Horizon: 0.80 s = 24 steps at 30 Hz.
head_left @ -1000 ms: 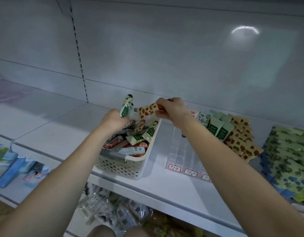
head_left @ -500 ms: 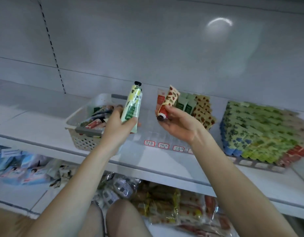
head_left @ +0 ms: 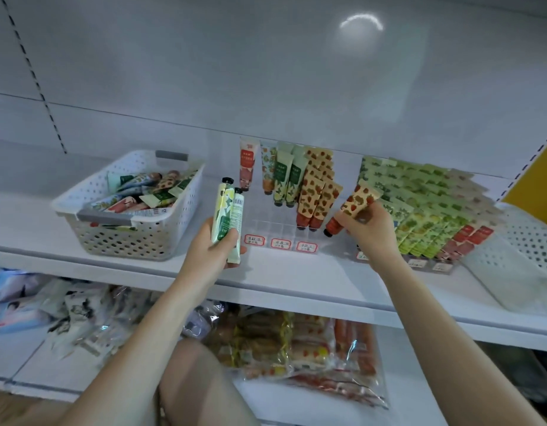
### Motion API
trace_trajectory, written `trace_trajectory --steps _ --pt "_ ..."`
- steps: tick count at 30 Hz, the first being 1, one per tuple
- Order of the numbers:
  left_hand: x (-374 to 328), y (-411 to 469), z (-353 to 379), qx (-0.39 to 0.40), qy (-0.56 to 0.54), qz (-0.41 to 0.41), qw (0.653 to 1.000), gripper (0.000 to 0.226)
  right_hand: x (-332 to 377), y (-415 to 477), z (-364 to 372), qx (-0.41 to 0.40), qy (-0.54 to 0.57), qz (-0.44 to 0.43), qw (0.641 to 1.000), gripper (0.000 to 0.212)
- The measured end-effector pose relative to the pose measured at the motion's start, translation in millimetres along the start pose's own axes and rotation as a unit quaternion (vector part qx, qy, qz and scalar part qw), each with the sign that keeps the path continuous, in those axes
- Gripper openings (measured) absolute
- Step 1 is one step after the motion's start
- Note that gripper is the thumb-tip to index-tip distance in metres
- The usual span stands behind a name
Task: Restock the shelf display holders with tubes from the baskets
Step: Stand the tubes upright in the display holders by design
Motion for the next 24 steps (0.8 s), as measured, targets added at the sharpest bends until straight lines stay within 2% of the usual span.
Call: trace_trajectory --steps 2,5,8,10,19,24 --pt "3 0 0 -0.005 -0.01 -0.008 1.0 0.025 -3 4 1 -0.003 -0.027 -0.009 1.0 0.015" --pt "7 2 0 -0.009 -0.029 -0.014 0.999 0.025 -3 11 10 0.002 -0.068 -0.028 0.997 0.023" --pt "9 3 -1 -0.01 -0.042 -0.016 0.999 0.027 2 11 19 0.015 -0.099 -0.061 0.993 0.016" --pt "9 4 -1 -0.005 -0.046 -0.015 0.999 0.027 3 11 24 0.024 -0.12 -0.073 0.99 0.019" --pt "16 8 -1 -0.004 -0.083 -0.039 0.996 0.038 2 11 35 0.029 -0.18 -0.063 0.981 0.026" --pt "18 10 4 0.002 -0.081 -0.036 0.996 0.037 5 13 36 0.041 -0.209 -0.054 0.976 0.029"
Point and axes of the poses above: each hand's wrist, its own y-axis towards the middle knuckle, its own z-axis out of the palm, x = y × z, the point moved 6 cm from there along y, towards the middle knuckle, and after that the axes turned 12 degrees about -y, right-handed, at the moved point
